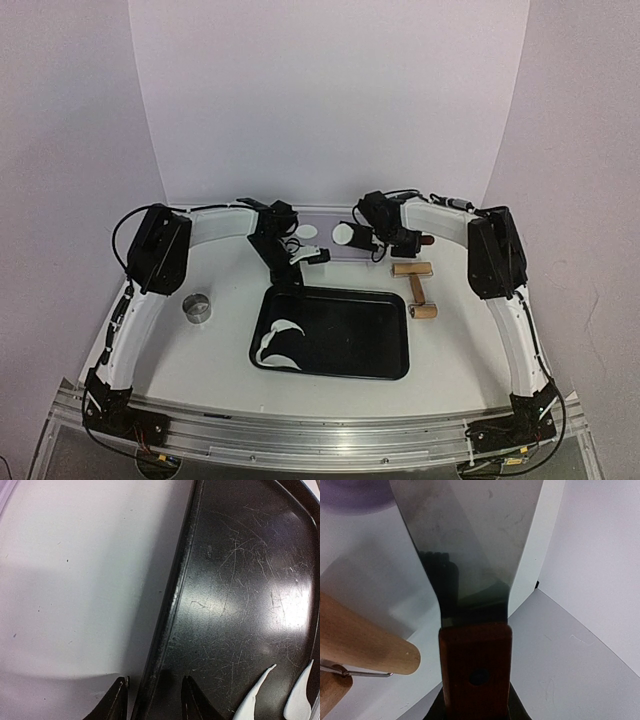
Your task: Roll out the dumpling wrappers from the dough
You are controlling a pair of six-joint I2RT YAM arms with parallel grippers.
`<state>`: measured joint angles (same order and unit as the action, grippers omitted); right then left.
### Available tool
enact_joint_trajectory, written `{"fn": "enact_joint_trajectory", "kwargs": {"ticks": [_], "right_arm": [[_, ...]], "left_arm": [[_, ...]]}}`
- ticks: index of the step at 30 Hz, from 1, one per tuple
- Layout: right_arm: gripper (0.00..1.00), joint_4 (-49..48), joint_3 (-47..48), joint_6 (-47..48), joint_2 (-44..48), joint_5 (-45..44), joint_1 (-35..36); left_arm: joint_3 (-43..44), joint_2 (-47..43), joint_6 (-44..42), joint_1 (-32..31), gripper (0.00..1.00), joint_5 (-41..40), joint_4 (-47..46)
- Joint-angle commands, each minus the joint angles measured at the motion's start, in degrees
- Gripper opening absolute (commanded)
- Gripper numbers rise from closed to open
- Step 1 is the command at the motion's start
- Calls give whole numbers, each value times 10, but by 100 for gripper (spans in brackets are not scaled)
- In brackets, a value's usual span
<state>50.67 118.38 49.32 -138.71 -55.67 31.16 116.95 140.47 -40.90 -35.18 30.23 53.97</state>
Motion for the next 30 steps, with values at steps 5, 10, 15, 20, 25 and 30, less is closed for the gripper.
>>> {"fn": "enact_joint_trajectory", "kwargs": {"ticks": [5,10,15,20,25,30], "right_arm": [[0,-115,-24,92,-17,-85,-1],[0,-257,-83,189,13,-106,-1],[0,-546,-235,418,69,-90,4],[0,-628,-259,479,74,-81,1],[0,-739,-286,565,76,-70,-1],[0,-795,-308,607,89,-65,-15]], "left_arm": [[-11,-43,30,16,43,22,14],[-17,-53,33,22,46,27,10],[-16,-56,36,26,47,36,6],[-8,-56,37,28,48,39,5],[-6,-60,36,33,48,39,7],[-9,-63,35,38,48,38,6]]}}
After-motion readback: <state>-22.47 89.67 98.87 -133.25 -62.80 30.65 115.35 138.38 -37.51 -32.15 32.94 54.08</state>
